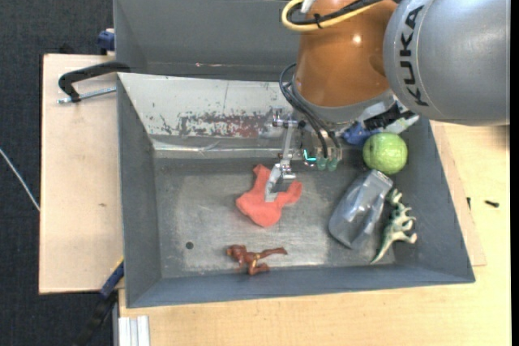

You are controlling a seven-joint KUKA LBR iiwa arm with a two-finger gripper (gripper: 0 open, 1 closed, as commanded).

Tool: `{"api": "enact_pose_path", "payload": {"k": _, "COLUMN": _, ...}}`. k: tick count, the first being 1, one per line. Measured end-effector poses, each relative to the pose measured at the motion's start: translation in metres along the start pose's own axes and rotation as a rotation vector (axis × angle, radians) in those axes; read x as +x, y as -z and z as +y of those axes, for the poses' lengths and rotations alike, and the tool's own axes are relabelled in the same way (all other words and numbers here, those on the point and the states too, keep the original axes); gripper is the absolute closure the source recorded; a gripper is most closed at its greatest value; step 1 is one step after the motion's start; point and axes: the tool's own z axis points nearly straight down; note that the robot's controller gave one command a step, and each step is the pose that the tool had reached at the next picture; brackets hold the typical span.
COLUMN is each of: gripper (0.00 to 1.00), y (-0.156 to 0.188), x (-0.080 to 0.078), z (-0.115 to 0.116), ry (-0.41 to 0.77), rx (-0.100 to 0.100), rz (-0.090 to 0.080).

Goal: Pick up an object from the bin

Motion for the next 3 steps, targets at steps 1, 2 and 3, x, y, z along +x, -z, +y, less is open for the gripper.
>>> {"api": "enact_pose_path", "payload": {"k": 1, "gripper": 0.00, "y": 0.005, "x": -0.002, "z": -0.001, "ry": -0.002, "rx": -0.001, "rz": -0.009}}
{"api": "enact_pose_path", "payload": {"k": 2, "gripper": 0.00, "y": -0.043, "x": -0.004, "z": -0.018, "ry": -0.080, "rx": -0.002, "rz": -0.013}}
{"api": "enact_pose_path", "payload": {"k": 3, "gripper": 0.00, "y": -0.110, "x": -0.015, "z": -0.037, "ry": -0.092, "rx": -0.001, "rz": -0.012}}
